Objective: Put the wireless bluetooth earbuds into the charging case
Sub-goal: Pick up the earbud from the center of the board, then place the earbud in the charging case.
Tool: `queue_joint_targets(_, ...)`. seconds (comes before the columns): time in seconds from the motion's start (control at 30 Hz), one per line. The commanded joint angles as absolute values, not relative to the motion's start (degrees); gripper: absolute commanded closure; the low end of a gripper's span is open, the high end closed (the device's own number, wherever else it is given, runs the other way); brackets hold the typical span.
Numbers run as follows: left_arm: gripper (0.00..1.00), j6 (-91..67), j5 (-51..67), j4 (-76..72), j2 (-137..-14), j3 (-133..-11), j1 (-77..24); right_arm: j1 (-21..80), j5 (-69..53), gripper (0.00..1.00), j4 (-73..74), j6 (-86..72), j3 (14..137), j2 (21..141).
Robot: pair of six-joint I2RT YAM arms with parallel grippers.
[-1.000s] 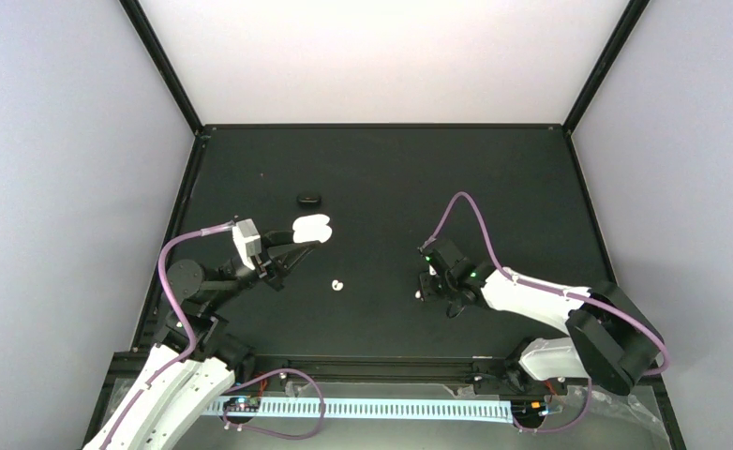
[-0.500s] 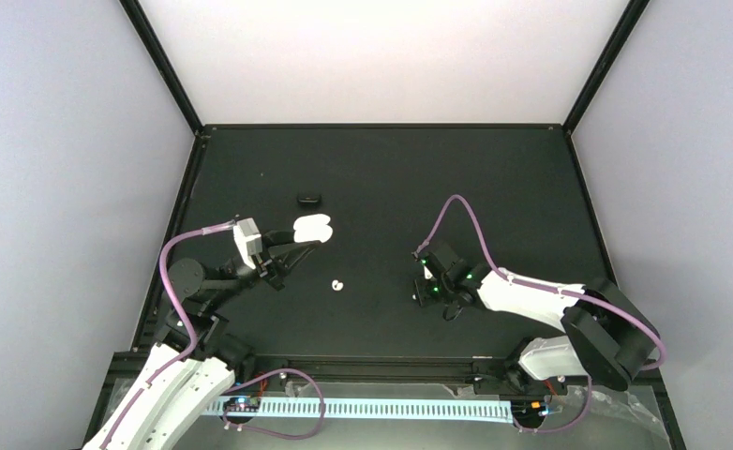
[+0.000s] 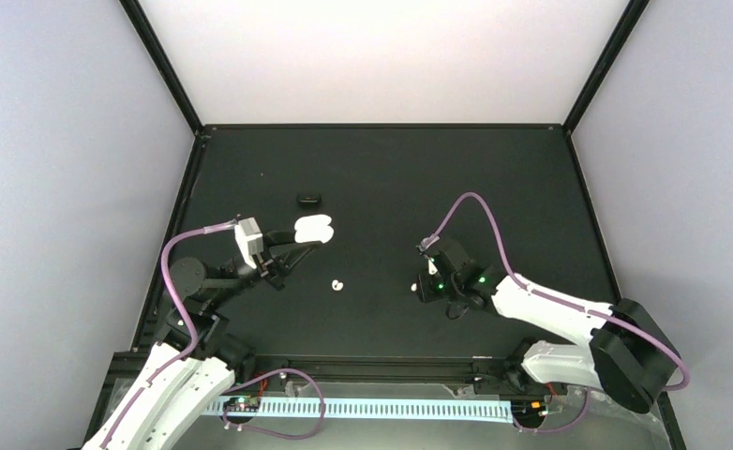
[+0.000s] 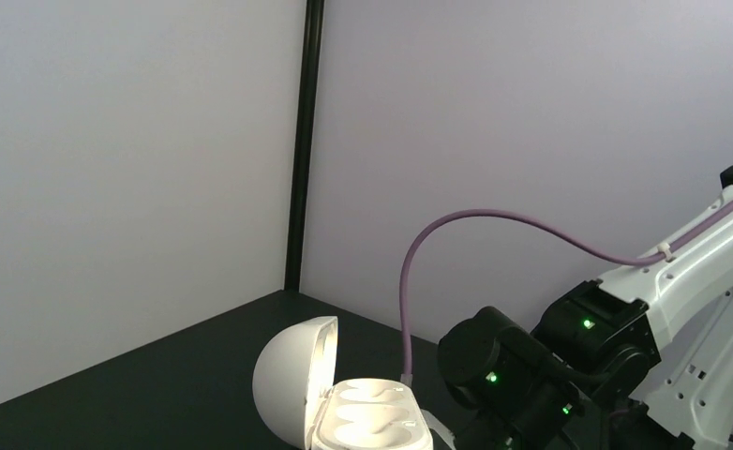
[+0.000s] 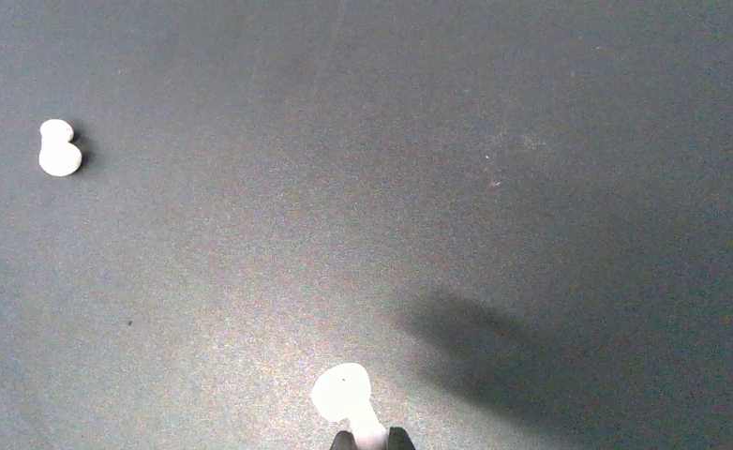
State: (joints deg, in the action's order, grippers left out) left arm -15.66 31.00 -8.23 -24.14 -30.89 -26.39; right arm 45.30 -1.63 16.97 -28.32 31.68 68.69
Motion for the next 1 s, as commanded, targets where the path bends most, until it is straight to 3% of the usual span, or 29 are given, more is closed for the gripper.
queue_joint_targets(0.0, 0.98, -16.3, 32.3, -9.6, -24.8, -31.2, -26.7, 45.5, -0.8, 0.99, 18.1, -26.3, 32.0, 66.4)
queue_joint_targets(0.23, 0.98, -16.9, 34.7, -10.8, -25.8, -31.0, -26.8, 45.6, 0.7, 0.99, 24.2, -19.1, 36.9, 50.0)
queue_joint_targets(0.47, 0.98, -19.9, 40.6, -15.3, -30.6, -31.6, -28.2, 45.6, 1.5, 0.99, 37.6, -9.3, 54.2, 40.0)
queue_joint_targets(0.73, 0.98, -19.3, 39.9, -19.0, -33.8, -33.9, -33.4, 47.1, 2.4, 0.99, 45.7, -1.8, 70.1, 41.3)
queue_joint_targets(0.97, 0.98, -17.6, 35.5, -26.4, -38.0, -35.6, -38.9, 50.7, 5.2, 0.99, 47.1, 5.6, 86.5, 49.8)
